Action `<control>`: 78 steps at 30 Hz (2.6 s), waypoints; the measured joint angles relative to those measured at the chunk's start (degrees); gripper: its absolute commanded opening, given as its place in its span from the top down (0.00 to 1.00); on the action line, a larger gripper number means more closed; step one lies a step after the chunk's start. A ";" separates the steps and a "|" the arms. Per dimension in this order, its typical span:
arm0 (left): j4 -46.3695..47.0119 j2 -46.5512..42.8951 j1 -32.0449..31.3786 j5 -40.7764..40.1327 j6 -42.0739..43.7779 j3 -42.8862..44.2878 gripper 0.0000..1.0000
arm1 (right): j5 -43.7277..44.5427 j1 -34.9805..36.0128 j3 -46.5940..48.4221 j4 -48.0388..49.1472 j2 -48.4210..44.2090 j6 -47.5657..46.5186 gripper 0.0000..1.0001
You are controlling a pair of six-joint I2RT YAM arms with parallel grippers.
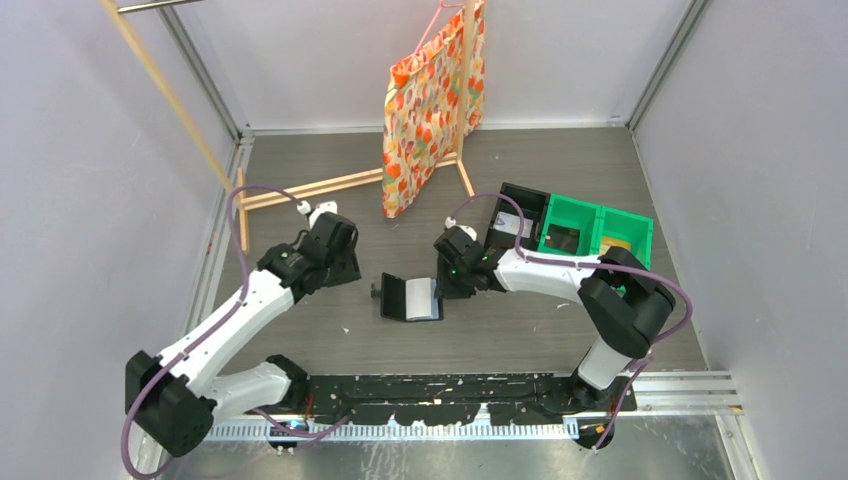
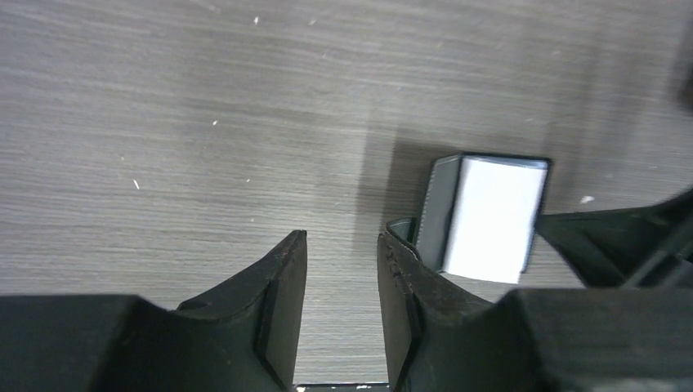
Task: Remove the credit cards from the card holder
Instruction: Remove the credit card from the card holder.
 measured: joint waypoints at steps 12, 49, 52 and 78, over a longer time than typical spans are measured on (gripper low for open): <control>1.22 -6.49 -0.13 6.49 -0.74 3.06 0.57 | -0.83 0.11 2.14 0.00 0.15 -1.07 0.67; 18.80 12.13 -0.76 21.38 -6.49 -8.11 0.66 | -3.63 0.79 2.25 -0.46 1.68 -2.80 0.69; 19.02 13.31 -0.74 21.40 -6.40 -8.17 0.66 | -4.37 1.31 3.28 -0.46 2.05 -2.97 0.69; 12.04 5.66 7.76 26.29 0.63 -6.58 0.52 | -9.35 4.68 14.51 -1.75 10.58 -4.52 0.71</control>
